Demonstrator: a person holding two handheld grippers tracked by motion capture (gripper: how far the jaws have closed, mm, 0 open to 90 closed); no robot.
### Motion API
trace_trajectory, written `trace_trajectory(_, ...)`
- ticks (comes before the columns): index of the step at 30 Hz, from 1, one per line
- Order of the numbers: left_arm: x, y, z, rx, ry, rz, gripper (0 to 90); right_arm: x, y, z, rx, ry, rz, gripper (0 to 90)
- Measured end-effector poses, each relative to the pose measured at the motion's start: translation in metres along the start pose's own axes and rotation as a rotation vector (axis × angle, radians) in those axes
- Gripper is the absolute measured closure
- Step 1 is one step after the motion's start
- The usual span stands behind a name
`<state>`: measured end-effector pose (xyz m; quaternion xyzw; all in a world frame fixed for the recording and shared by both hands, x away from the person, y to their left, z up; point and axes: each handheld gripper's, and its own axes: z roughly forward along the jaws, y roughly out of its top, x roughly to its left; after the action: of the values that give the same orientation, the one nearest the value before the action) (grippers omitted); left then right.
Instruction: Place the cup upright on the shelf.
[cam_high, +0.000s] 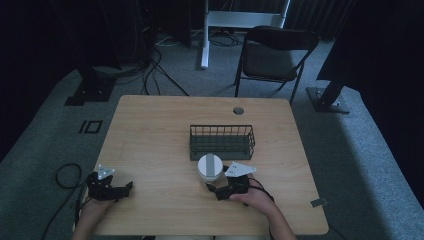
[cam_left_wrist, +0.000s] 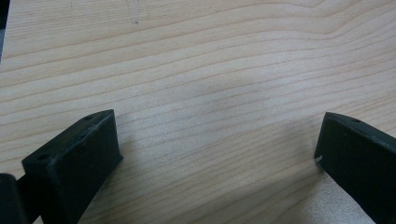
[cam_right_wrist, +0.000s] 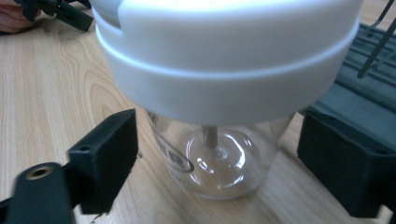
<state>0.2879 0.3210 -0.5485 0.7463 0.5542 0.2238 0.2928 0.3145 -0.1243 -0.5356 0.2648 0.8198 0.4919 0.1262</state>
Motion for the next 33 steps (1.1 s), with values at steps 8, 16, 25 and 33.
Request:
trace_trajectory(8, 0.000, 0.000, 0.000, 0.000, 0.000, 0.000, 0.1, 0.000, 0.004, 0.006, -0.015, -0.007, 0.005, 13.8)
trace_trajectory(16, 0.000, 0.000, 0.000, 0.000, 0.000, 0.000, 0.1, 0.001, 0.005, 0.011, -0.047, 0.000, 0.028, 14.0)
trace_trajectory(25, 0.000, 0.000, 0.000, 0.000, 0.000, 0.000, 0.1, 0.001, 0.009, 0.012, -0.073, -0.001, 0.026, 14.1)
trace_trajectory(33, 0.000, 0.000, 0.000, 0.000, 0.000, 0.000, 0.1, 0.002, 0.010, 0.015, -0.077, 0.001, 0.032, 14.0)
